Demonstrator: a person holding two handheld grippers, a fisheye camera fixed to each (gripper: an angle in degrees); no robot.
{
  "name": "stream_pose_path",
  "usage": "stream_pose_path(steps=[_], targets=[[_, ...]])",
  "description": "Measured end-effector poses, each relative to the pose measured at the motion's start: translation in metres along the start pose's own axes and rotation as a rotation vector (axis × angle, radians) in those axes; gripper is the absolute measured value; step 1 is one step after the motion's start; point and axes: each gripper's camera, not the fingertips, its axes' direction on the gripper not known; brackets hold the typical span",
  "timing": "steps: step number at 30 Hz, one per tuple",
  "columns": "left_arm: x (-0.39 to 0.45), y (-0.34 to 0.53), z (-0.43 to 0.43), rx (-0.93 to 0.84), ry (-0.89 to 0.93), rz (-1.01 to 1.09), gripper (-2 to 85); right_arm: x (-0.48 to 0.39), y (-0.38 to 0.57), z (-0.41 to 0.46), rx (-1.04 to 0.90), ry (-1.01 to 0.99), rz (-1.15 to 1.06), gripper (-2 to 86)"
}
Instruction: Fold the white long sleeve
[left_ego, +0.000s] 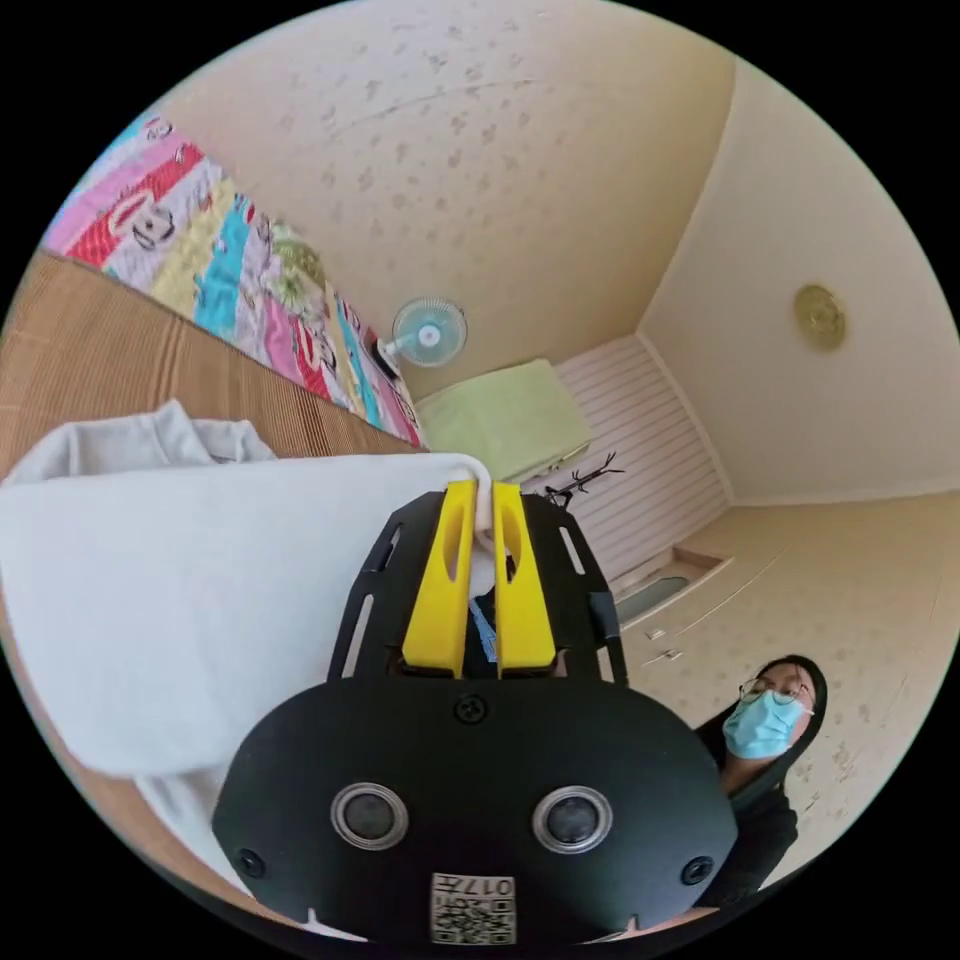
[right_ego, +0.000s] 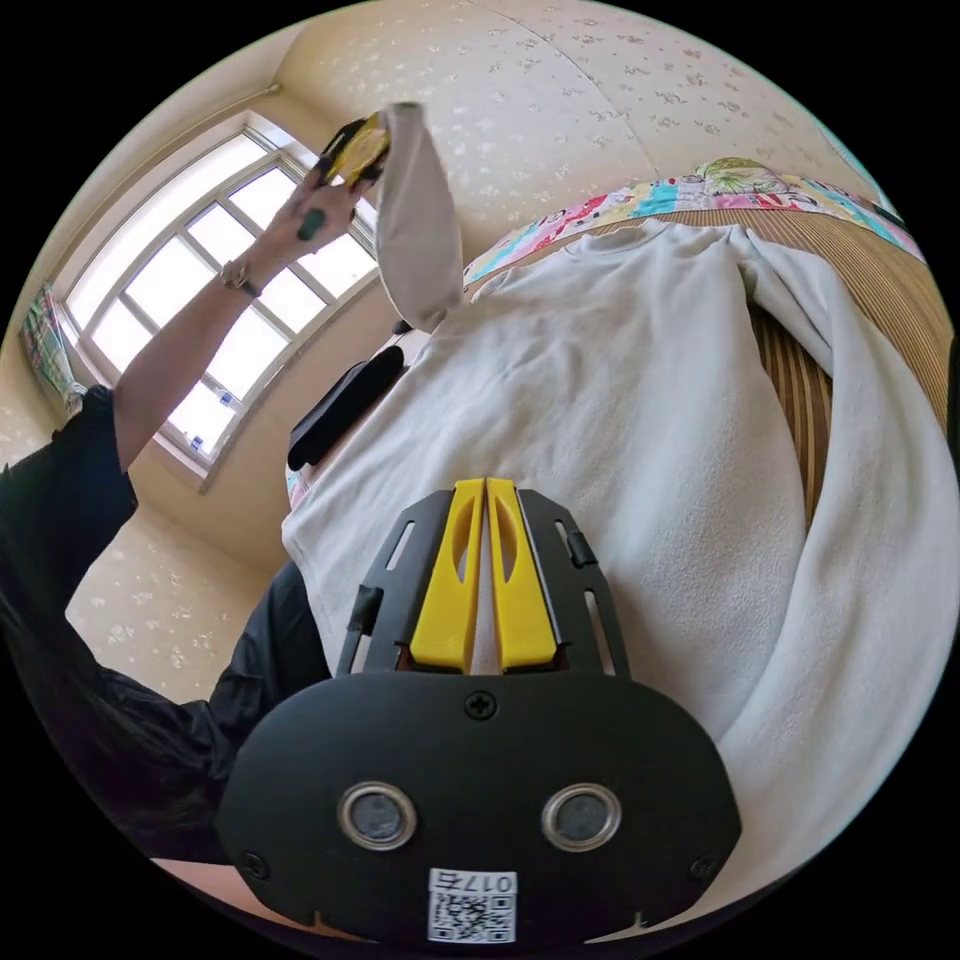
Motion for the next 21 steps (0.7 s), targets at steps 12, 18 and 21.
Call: stream_pose_path(steps=[12, 18, 21], targets=[[-0.057, 0.146, 0.009, -0.224, -0.767, 0.157, 9.6, -0.030, 0.007, -0.001, 0.013, 0.011, -0.034, 0.5], [-0.030, 0.293, -0.086, -0.066, -0.641, 0.034, 8.9, -0.050, 0.007, -0.005, 0.009, 0.024, -0.038, 0.5], [-0.026, 0.354, -0.100, 0.025, -0.853, -0.015, 7.2, -0.059, 0.006, -0.007, 0.000, 0.025, -0.030, 0.5]])
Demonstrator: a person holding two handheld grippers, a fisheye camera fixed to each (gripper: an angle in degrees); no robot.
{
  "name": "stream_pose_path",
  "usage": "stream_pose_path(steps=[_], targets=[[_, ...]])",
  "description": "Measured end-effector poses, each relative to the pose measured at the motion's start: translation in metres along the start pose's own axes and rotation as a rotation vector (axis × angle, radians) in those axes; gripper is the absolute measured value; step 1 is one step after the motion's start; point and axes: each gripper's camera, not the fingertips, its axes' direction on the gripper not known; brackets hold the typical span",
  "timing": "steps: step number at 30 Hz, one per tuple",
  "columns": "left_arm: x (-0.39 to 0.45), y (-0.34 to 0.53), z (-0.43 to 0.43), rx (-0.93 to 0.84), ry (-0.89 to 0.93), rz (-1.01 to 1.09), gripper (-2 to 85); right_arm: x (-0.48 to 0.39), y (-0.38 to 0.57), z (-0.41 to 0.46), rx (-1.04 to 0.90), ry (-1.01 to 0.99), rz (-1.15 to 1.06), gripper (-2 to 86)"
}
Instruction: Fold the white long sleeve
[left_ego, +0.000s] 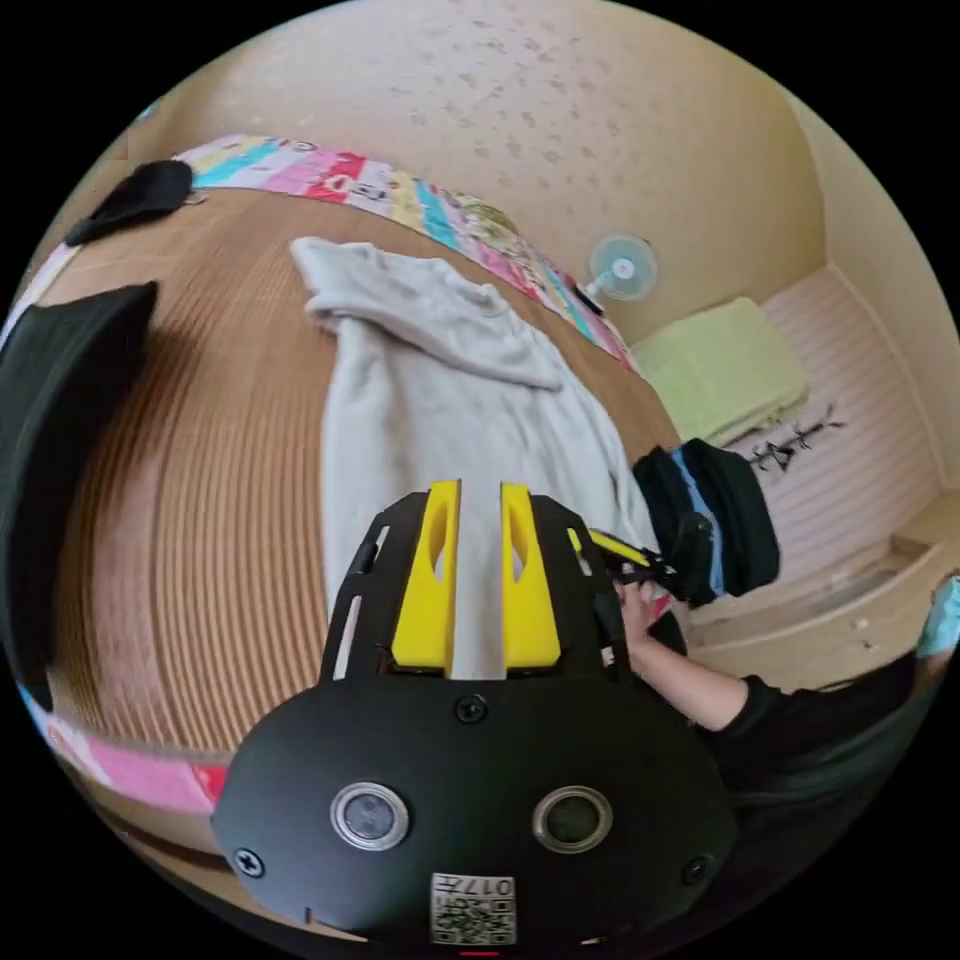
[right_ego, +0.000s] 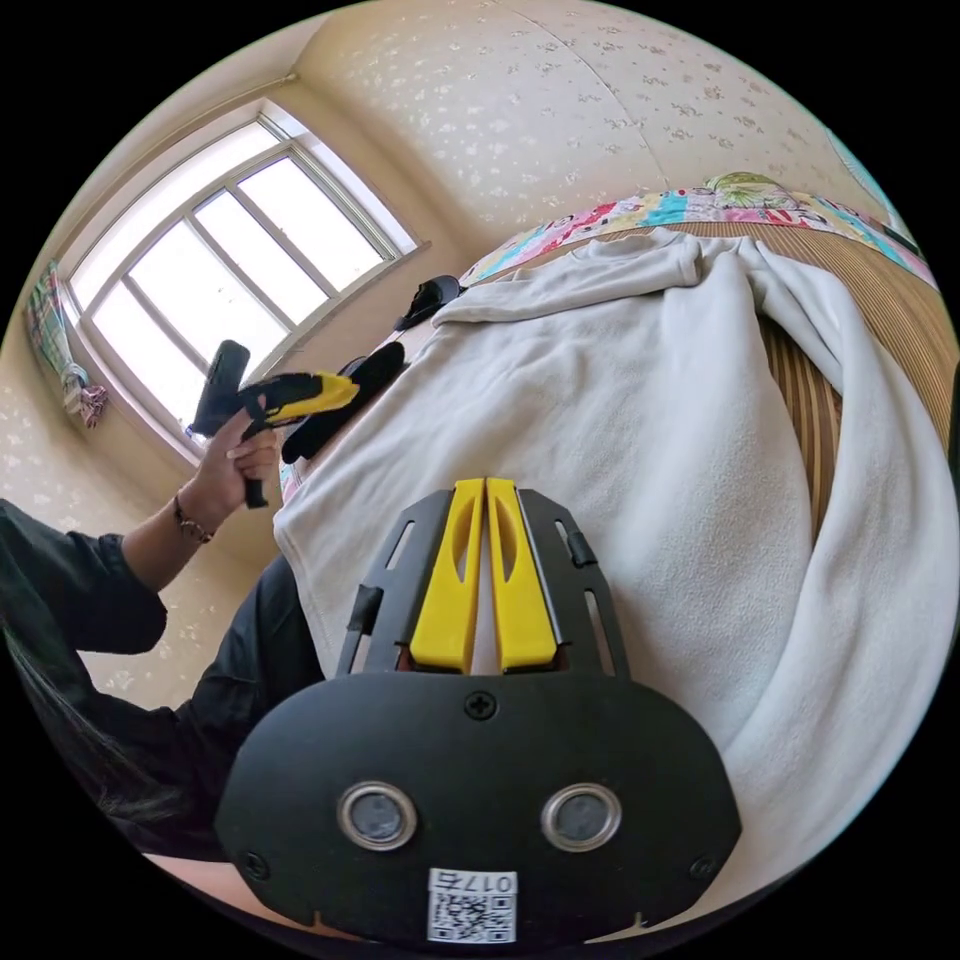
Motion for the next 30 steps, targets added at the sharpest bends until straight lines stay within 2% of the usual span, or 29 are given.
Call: stream_pose_path(steps=[1, 3, 5, 7, 11, 15, 17, 21, 26, 28, 30], targets=[[0.002, 0.010, 0.003, -0.002, -0.044, 0.014, 7.2, -0.002, -0.001, 0.000, -0.003, 0.001, 0.002, 0.5], [0.003, 0.040, 0.043, -0.135, -0.187, 0.033, 5.4, -0.009, -0.003, -0.001, -0.019, 0.000, 0.015, 0.5], [0.007, 0.062, 0.042, -0.047, -0.203, 0.062, 3.5, -0.014, -0.006, -0.002, -0.036, -0.003, 0.030, 0.5], [0.010, 0.077, 0.043, -0.044, -0.227, 0.088, 1.1, -0.024, -0.009, -0.004, -0.054, 0.013, 0.041, 0.6], [0.006, 0.106, 0.037, -0.052, -0.233, 0.071, -0.3, -0.086, -0.003, -0.004, -0.100, 0.230, -0.054, 0.6], [0.011, 0.153, 0.022, -0.057, -0.262, 0.074, -0.6, -0.167, 0.049, 0.000, -0.020, 0.504, -0.143, 0.8], [0.021, 0.169, 0.018, -0.089, -0.327, 0.092, -0.6, -0.195, 0.070, -0.002, -0.021, 0.545, -0.174, 1.0], [0.036, 0.189, 0.006, -0.168, -0.436, 0.092, -0.5, -0.237, 0.086, -0.040, -0.151, 0.588, -0.230, 2.9], [0.052, 0.192, -0.030, 0.001, -0.334, 0.166, -0.6, -0.234, 0.124, -0.138, 0.055, 0.830, -0.165, 10.1], [0.053, 0.186, -0.033, 0.046, -0.264, 0.176, -0.6, -0.213, 0.134, -0.152, -0.008, 0.937, -0.111, 10.9], [0.053, 0.175, -0.020, 0.047, -0.211, 0.192, -0.6, -0.181, 0.145, -0.150, -0.187, 0.943, -0.054, 11.4]])
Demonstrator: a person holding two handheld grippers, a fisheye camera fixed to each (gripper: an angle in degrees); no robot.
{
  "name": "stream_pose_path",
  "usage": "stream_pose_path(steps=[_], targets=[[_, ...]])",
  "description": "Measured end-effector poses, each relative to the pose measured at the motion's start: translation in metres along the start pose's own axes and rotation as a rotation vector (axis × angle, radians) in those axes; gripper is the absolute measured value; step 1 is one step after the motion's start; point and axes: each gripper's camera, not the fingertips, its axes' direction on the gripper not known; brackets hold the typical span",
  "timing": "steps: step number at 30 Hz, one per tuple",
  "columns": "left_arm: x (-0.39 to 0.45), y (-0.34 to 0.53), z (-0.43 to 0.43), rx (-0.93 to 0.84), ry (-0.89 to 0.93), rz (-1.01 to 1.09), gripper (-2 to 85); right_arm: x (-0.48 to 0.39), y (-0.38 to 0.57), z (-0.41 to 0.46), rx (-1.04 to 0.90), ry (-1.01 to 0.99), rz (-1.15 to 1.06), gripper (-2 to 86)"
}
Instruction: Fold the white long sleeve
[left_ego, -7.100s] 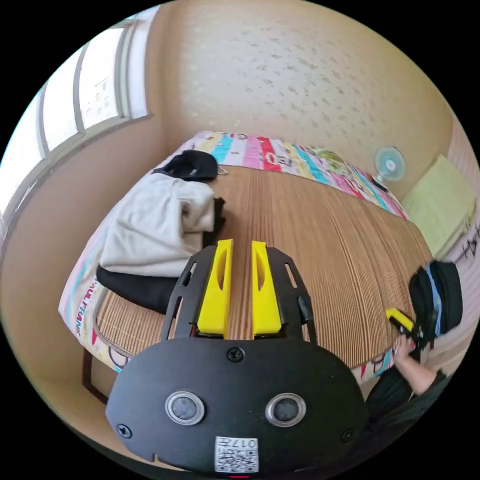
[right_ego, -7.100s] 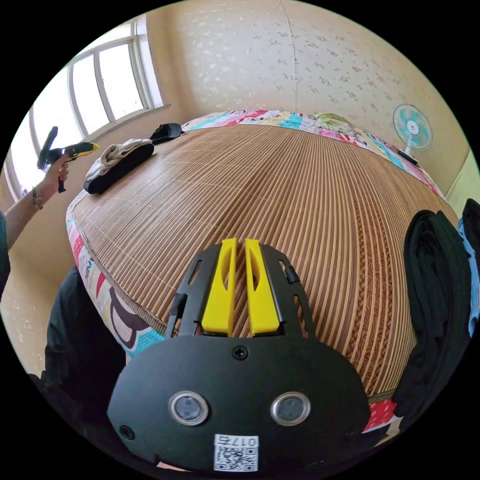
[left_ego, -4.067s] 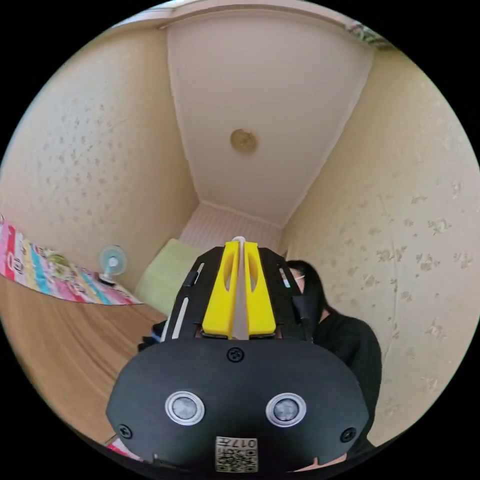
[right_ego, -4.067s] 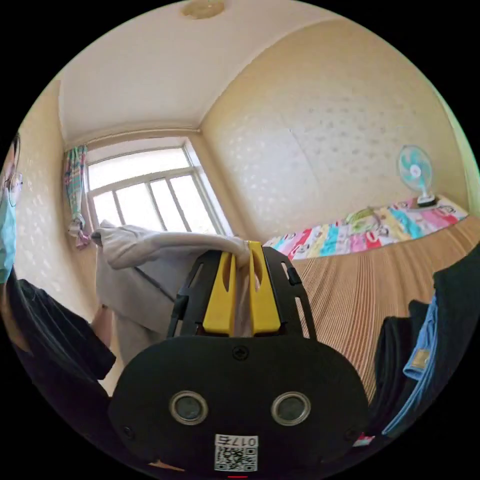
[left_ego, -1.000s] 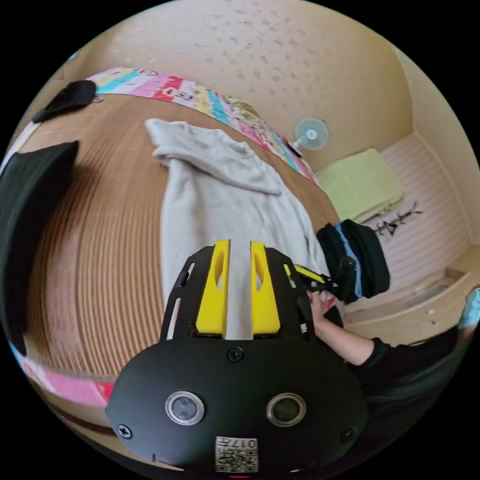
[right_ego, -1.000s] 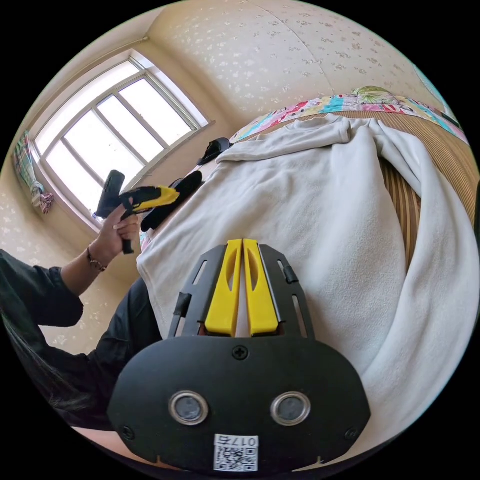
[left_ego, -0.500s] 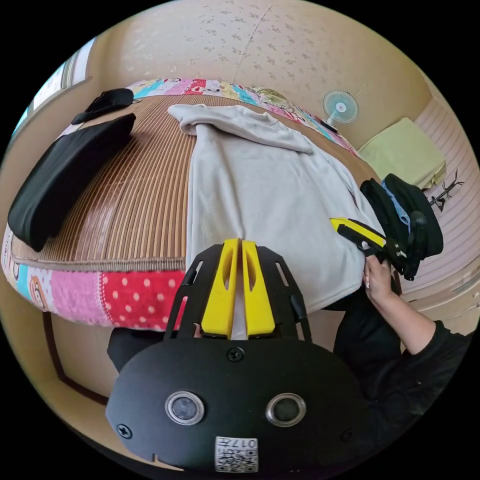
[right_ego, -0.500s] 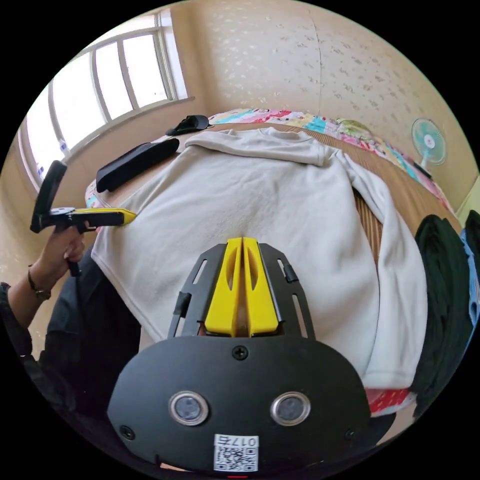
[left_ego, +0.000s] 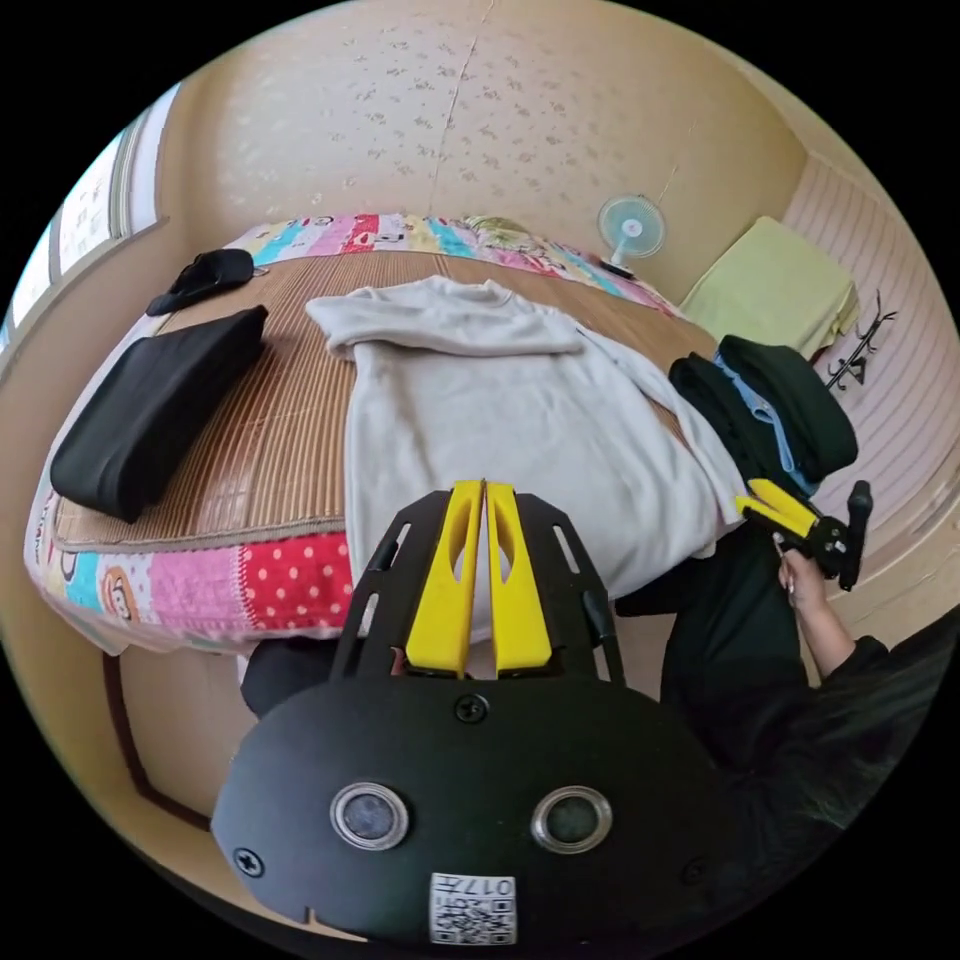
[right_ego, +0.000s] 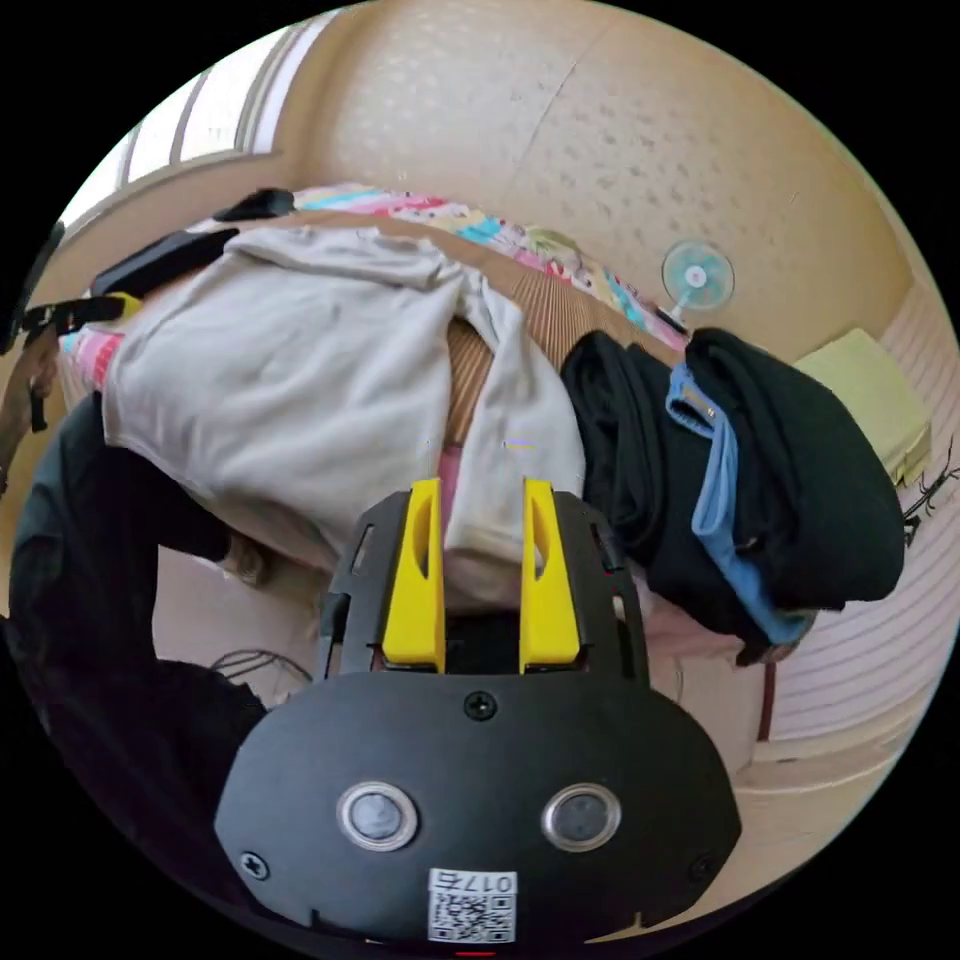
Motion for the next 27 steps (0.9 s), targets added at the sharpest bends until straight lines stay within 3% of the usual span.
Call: stream_pose_path(steps=[2, 3, 5, 7, 9, 11, 13, 15, 19, 23, 25, 27], targets=[[0.003, -0.001, 0.021, 0.012, -0.025, 0.040, -0.6, -0.002, 0.006, 0.022, -0.101, -0.036, -0.042, 9.9], [0.005, 0.003, 0.042, 0.001, -0.074, 0.072, -0.7, -0.004, 0.007, 0.031, -0.139, 0.036, -0.022, 7.8], [0.006, 0.018, 0.062, 0.051, -0.102, 0.092, -0.8, -0.002, 0.002, 0.021, -0.114, 0.059, 0.016, 4.7], [-0.005, 0.042, 0.055, 0.202, -0.046, 0.033, -0.9, 0.017, -0.007, -0.016, -0.008, -0.057, 0.105, 3.8], [-0.034, 0.041, 0.049, 0.196, 0.124, -0.077, -0.9, 0.054, -0.012, -0.086, 0.315, -0.318, 0.191, 3.3], [-0.051, 0.040, 0.048, 0.194, 0.221, -0.078, -0.9, 0.080, -0.027, -0.116, 0.477, -0.407, 0.218, 3.2], [-0.065, 0.042, 0.049, 0.222, 0.304, -0.101, -0.9, 0.104, -0.057, -0.129, 0.567, -0.465, 0.226, 3.2], [-0.071, 0.040, 0.050, 0.248, 0.348, -0.105, -0.8, 0.130, -0.116, -0.129, 0.641, -0.651, 0.224, 3.5], [-0.055, 0.034, 0.042, 0.249, 0.252, -0.028, -0.7, 0.121, -0.231, -0.116, 0.682, -0.932, 0.085, 4.4], [-0.051, 0.031, 0.034, 0.264, 0.251, -0.015, -0.6, 0.068, -0.358, -0.074, 0.482, -1.273, -0.155, 8.4], [-0.053, 0.029, 0.031, 0.265, 0.275, -0.018, -0.6, 0.067, -0.366, -0.058, 0.522, -1.477, -0.145, 8.2], [-0.053, 0.024, 0.026, 0.263, 0.294, -0.019, -0.6, 0.070, -0.343, -0.035, 0.569, -1.468, -0.051, 6.8]])
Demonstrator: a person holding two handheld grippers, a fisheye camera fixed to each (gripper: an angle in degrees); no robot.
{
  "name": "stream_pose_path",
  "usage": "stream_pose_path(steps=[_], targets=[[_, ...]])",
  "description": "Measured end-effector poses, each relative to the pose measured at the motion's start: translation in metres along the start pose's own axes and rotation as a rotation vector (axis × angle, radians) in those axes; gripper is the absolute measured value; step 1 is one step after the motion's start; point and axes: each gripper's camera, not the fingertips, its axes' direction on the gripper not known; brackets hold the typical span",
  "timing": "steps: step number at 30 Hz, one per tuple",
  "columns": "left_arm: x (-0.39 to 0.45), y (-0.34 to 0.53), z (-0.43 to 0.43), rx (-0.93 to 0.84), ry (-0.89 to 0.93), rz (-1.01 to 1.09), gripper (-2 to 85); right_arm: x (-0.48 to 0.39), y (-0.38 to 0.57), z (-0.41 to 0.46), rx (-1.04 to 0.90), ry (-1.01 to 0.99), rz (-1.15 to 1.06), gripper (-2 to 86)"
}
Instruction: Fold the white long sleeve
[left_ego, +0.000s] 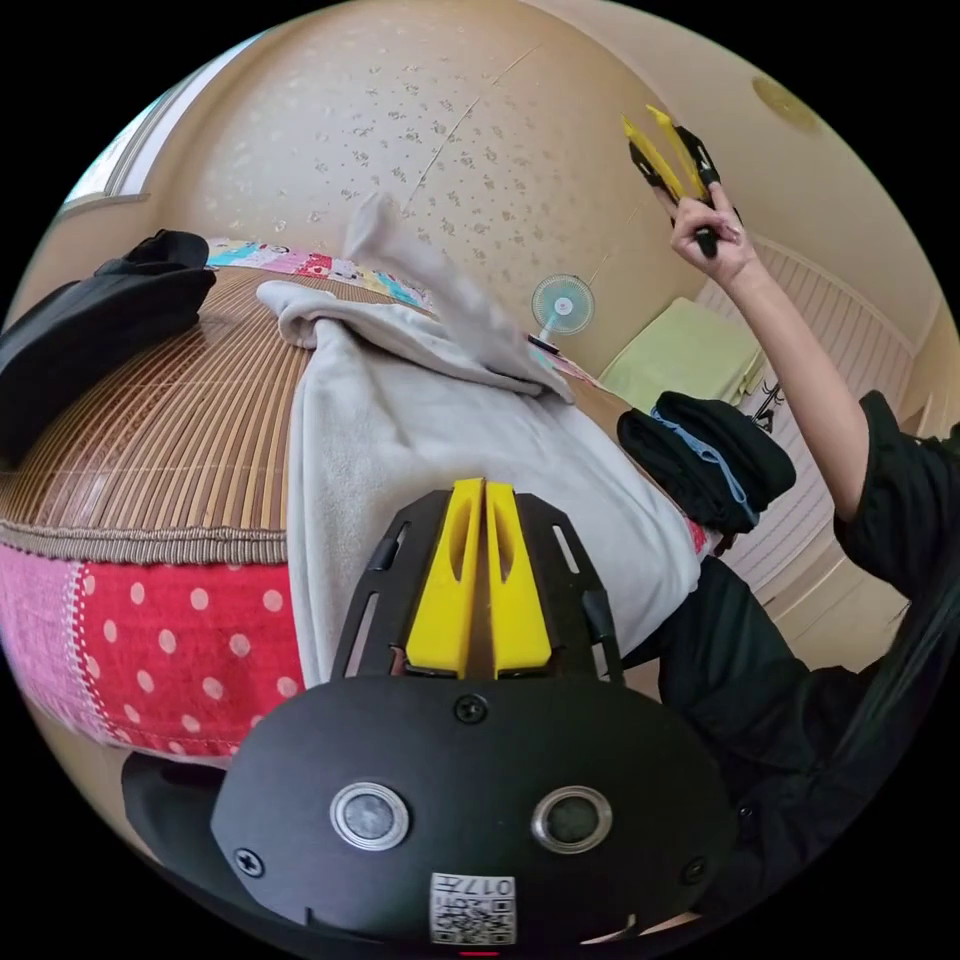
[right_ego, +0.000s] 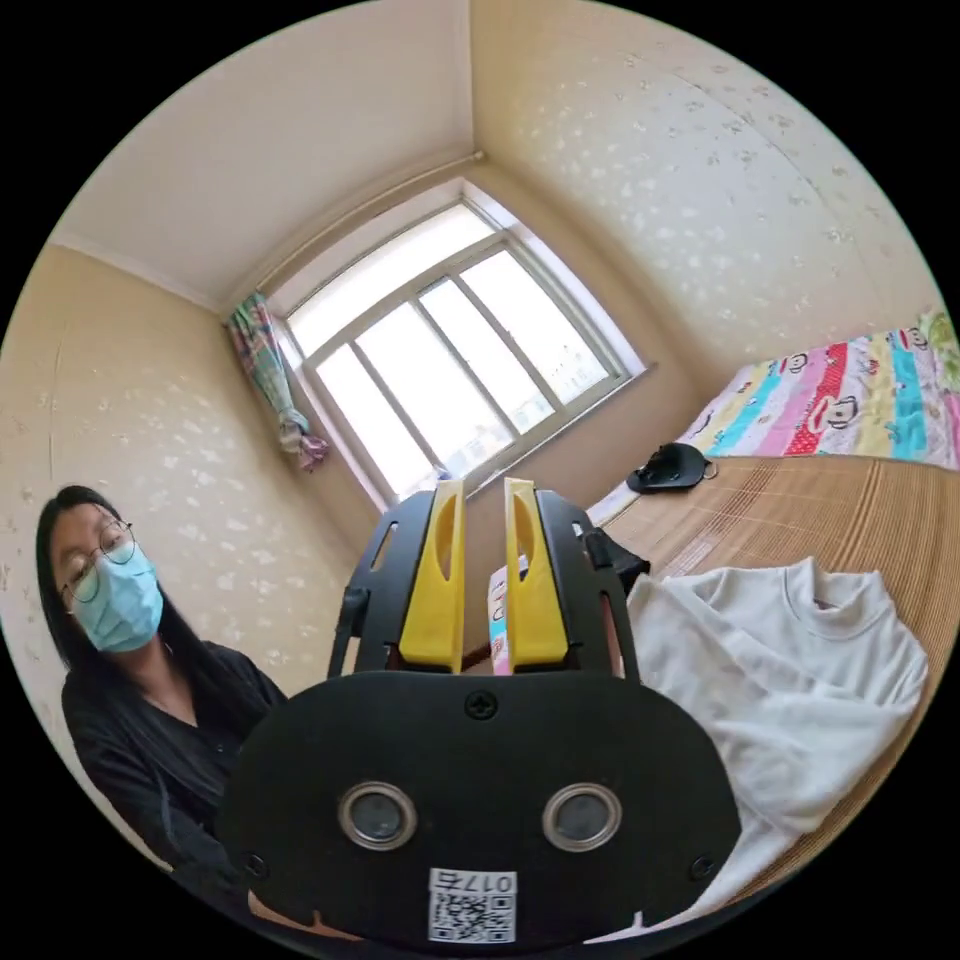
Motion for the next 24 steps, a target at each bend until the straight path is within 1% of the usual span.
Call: stream_pose_path(steps=[1, 2, 3, 4, 6, 7, 9, 12, 13, 14, 15, 16, 17, 19, 21, 22, 24], targets=[[0.001, -0.002, -0.001, -0.001, 0.002, 0.001, -0.6, 0.005, 0.009, -0.003, 0.002, 0.049, 0.019, 6.6], [0.002, -0.006, -0.001, -0.004, 0.005, 0.003, -0.6, 0.015, 0.030, -0.009, -0.014, 0.162, 0.058, 6.9], [0.003, -0.010, -0.002, -0.005, 0.010, 0.001, -0.6, 0.027, 0.055, -0.015, -0.046, 0.274, 0.098, 7.1], [0.003, -0.012, -0.002, -0.005, 0.014, -0.002, -0.6, 0.033, 0.068, -0.018, -0.067, 0.325, 0.115, 7.3], [0.004, -0.021, -0.004, -0.008, 0.026, -0.018, -0.5, 0.055, 0.124, -0.033, -0.154, 0.509, 0.208, 7.8], [0.005, -0.023, -0.004, -0.009, 0.027, -0.020, -0.5, 0.058, 0.138, -0.037, -0.172, 0.547, 0.232, 7.9], [0.007, -0.033, -0.009, -0.025, 0.045, -0.035, -0.4, 0.065, 0.196, -0.056, -0.227, 0.666, 0.301, 8.3], [0.009, -0.045, -0.029, -0.052, 0.050, -0.079, 0.2, 0.054, 0.254, -0.085, -0.260, 0.776, 0.354, 8.6], [0.009, -0.047, -0.037, -0.051, 0.033, -0.091, 0.5, 0.050, 0.264, -0.091, -0.267, 0.792, 0.359, 8.7], [0.009, -0.050, -0.058, -0.041, -0.025, -0.129, 1.2, 0.043, 0.277, -0.104, -0.287, 0.821, 0.372, 8.7], [0.009, -0.053, -0.083, -0.016, -0.091, -0.164, 4.5, 0.037, 0.287, -0.117, -0.316, 0.847, 0.390, 8.8], [0.010, -0.054, -0.094, -0.009, -0.117, -0.177, 6.2, 0.034, 0.291, -0.123, -0.332, 0.850, 0.395, 8.9], [0.009, -0.057, -0.114, -0.032, -0.154, -0.190, 9.0, 0.029, 0.295, -0.136, -0.357, 0.835, 0.404, 9.0], [0.003, -0.063, -0.129, -0.155, -0.148, -0.218, 11.0, 0.026, 0.299, -0.151, -0.401, 0.816, 0.450, 9.6], [-0.004, -0.070, -0.134, -0.305, -0.089, -0.249, 11.5, 0.031, 0.301, -0.163, -0.469, 0.808, 0.528, 10.5], [-0.005, -0.072, -0.133, -0.343, -0.076, -0.251, 11.6, 0.034, 0.301, -0.165, -0.491, 0.808, 0.550, 10.7], [-0.008, -0.082, -0.118, -0.500, -0.074, -0.250, 12.7, 0.049, 0.304, -0.161, -0.574, 0.795, 0.603, 11.5]])
